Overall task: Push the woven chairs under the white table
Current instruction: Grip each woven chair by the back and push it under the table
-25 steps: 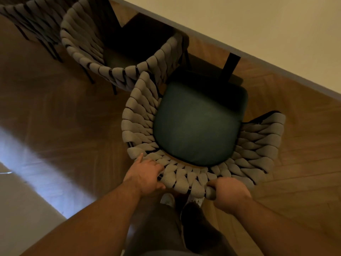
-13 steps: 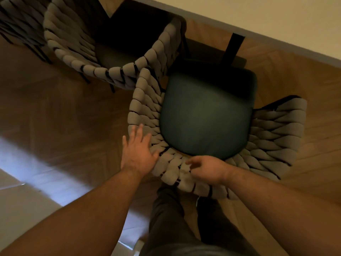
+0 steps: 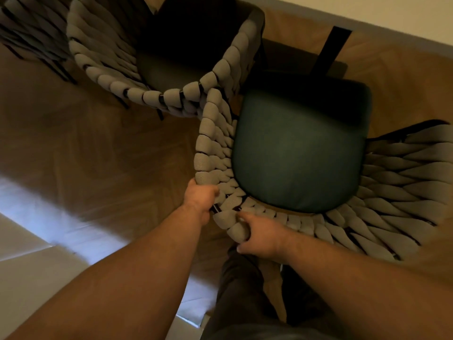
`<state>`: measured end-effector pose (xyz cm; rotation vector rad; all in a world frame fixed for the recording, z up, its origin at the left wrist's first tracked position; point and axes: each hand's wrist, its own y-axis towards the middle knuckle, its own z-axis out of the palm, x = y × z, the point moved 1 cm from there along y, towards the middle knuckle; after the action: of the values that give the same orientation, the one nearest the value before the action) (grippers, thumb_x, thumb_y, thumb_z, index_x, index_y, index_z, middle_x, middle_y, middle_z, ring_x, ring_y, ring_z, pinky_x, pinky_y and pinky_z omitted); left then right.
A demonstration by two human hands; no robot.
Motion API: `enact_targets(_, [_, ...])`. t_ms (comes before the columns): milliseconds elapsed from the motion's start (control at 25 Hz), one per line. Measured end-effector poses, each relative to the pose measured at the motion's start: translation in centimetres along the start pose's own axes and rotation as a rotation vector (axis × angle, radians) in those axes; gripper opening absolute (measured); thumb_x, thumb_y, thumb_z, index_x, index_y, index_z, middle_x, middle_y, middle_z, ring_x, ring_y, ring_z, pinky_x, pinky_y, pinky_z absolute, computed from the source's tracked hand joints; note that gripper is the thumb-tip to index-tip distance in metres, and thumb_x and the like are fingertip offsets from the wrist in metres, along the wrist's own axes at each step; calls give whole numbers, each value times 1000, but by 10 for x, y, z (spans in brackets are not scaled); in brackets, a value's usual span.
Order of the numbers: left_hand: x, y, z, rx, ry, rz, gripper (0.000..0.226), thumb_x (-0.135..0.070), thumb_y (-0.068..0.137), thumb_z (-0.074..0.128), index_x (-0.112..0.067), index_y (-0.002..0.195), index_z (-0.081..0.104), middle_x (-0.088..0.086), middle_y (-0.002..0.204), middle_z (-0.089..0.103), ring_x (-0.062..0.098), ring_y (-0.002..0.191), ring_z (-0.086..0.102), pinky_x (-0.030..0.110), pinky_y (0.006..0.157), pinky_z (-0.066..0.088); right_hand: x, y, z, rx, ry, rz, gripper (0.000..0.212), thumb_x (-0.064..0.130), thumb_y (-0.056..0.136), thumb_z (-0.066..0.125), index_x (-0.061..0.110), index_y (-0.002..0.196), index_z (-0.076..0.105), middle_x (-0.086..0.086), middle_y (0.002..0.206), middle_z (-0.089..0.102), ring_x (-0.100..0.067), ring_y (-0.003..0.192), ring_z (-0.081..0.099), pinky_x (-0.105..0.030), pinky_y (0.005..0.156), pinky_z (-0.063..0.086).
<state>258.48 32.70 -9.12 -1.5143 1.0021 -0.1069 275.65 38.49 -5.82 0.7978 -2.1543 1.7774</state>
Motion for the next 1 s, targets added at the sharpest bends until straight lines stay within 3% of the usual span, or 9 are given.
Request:
enact_targets(200, [-4, -10, -5, 39, -15, 34, 60, 16, 79, 61, -17, 129, 63, 10, 115, 72, 31, 104, 70, 52, 90, 60, -21, -6, 6, 5, -269, 77, 89, 50, 79, 80, 31, 154, 35, 1, 143, 54, -24, 128, 54, -38, 103, 49])
enact_targets(400, [-10, -26, 12, 70, -13, 143, 55, 12, 76, 66, -17, 123, 68, 7, 110, 75, 28, 103, 72, 48, 89, 62, -44, -27, -2, -43, -214, 100, 98, 59, 81, 63, 34, 164, 17, 3, 154, 46, -23, 133, 51, -38, 108, 46])
enact_targets(560, [-35, -24, 32, 106, -9, 201, 60, 10, 77, 67, -20, 129, 67, 6, 114, 75, 26, 105, 72, 49, 90, 61, -42, -36, -7, -234, -121, 45, 83, 57, 84, 57, 36, 159, 28, 5, 147, 53, -21, 125, 58, -40, 105, 51])
enact_targets(800, [-90, -12, 57, 166, 132, 372, 58, 6, 89, 64, -20, 139, 57, 3, 124, 69, 26, 113, 67, 52, 99, 56, -28, -16, -34, -379, -122, 12, 49, 43, 98, 55, 27, 143, 44, 1, 135, 59, -23, 115, 61, -39, 94, 54])
enact_targets(920, [-111, -1, 63, 135, 389, 458, 63, 4, 93, 61, -24, 148, 48, 2, 133, 63, 28, 125, 61, 53, 108, 50, -15, 2, -48, -409, -149, 32, 36, 32, 101, 55, 22, 135, 49, -3, 126, 62, -25, 110, 62, -39, 88, 55])
enact_targets(1000, [-116, 0, 63, 183, 574, 487, 79, 6, 93, 59, -28, 159, 32, 3, 148, 53, 29, 136, 52, 50, 115, 44, -9, 13, -54, -405, -166, 61, 34, 24, 100, 58, 20, 133, 50, -5, 121, 64, -27, 108, 64, -40, 86, 58])
